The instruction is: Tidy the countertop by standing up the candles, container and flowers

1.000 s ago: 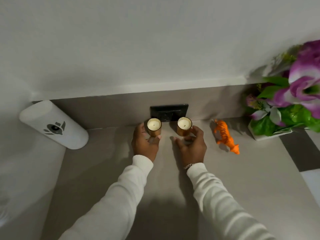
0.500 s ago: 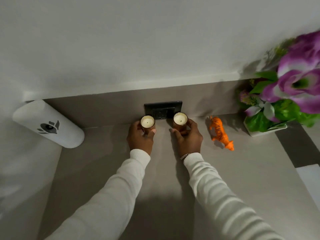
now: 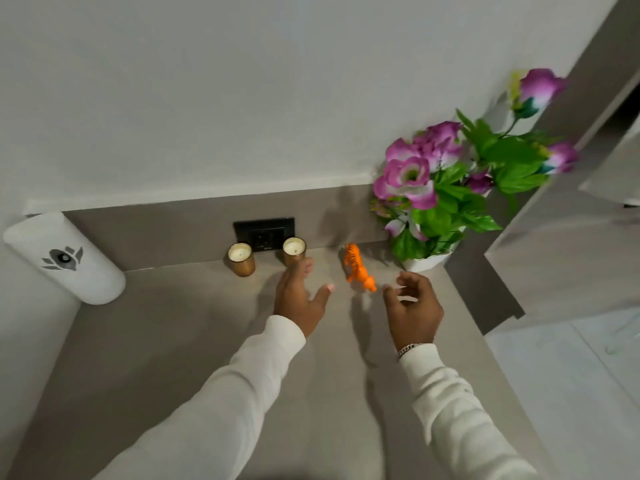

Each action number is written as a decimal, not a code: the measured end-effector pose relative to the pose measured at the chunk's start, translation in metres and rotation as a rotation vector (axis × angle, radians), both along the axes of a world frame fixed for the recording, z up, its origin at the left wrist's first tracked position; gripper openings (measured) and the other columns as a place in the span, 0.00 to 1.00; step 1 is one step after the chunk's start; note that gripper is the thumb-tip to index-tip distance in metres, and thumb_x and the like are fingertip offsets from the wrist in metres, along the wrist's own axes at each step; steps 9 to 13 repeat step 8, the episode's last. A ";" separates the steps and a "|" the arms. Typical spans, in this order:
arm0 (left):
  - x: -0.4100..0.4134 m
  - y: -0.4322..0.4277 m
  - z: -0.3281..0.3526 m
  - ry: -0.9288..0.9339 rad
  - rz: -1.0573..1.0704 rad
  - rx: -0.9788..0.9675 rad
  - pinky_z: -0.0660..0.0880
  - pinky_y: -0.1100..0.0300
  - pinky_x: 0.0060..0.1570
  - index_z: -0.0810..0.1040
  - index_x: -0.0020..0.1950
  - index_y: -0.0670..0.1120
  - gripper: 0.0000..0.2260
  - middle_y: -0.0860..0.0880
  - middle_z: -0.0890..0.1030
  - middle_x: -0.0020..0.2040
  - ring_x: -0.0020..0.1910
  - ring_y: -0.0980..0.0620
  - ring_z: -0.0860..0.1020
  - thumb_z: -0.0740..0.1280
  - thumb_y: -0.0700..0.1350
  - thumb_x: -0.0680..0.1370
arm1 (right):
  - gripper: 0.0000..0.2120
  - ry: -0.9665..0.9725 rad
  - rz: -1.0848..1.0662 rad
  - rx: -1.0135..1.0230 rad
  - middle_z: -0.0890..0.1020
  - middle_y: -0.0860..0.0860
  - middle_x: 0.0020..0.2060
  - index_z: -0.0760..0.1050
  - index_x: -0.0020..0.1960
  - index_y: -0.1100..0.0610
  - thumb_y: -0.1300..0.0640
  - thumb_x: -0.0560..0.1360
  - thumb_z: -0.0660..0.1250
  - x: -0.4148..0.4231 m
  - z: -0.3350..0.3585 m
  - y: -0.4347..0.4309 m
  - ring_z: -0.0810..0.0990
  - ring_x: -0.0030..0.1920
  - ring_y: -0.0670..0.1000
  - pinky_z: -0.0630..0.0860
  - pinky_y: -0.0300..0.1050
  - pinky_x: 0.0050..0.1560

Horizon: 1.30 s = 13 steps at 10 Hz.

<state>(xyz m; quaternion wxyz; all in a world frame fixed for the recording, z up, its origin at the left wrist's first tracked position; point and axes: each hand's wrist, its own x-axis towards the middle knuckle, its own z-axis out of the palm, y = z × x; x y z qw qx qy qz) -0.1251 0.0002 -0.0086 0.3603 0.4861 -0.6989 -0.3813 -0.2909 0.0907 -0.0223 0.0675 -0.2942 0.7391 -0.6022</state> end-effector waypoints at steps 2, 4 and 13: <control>-0.075 0.013 -0.009 -0.127 -0.172 0.039 0.60 0.58 0.72 0.60 0.75 0.47 0.37 0.46 0.66 0.75 0.73 0.47 0.64 0.74 0.46 0.70 | 0.44 -0.173 -0.049 0.193 0.72 0.61 0.67 0.62 0.73 0.64 0.61 0.64 0.82 -0.094 -0.014 -0.002 0.74 0.65 0.60 0.72 0.54 0.66; -0.105 -0.001 -0.026 -0.441 -0.240 -0.139 0.54 0.54 0.75 0.65 0.72 0.38 0.31 0.40 0.59 0.77 0.75 0.40 0.59 0.71 0.43 0.72 | 0.49 -0.216 0.137 0.132 0.75 0.55 0.67 0.62 0.74 0.58 0.58 0.60 0.84 -0.122 -0.029 -0.031 0.74 0.65 0.51 0.69 0.44 0.68; -0.105 -0.004 -0.018 -0.353 -0.170 -0.101 0.55 0.56 0.75 0.59 0.75 0.42 0.38 0.43 0.58 0.78 0.77 0.48 0.56 0.73 0.51 0.71 | 0.51 -0.274 0.234 0.010 0.73 0.55 0.66 0.61 0.73 0.55 0.57 0.57 0.86 -0.131 -0.015 -0.038 0.75 0.65 0.52 0.71 0.53 0.68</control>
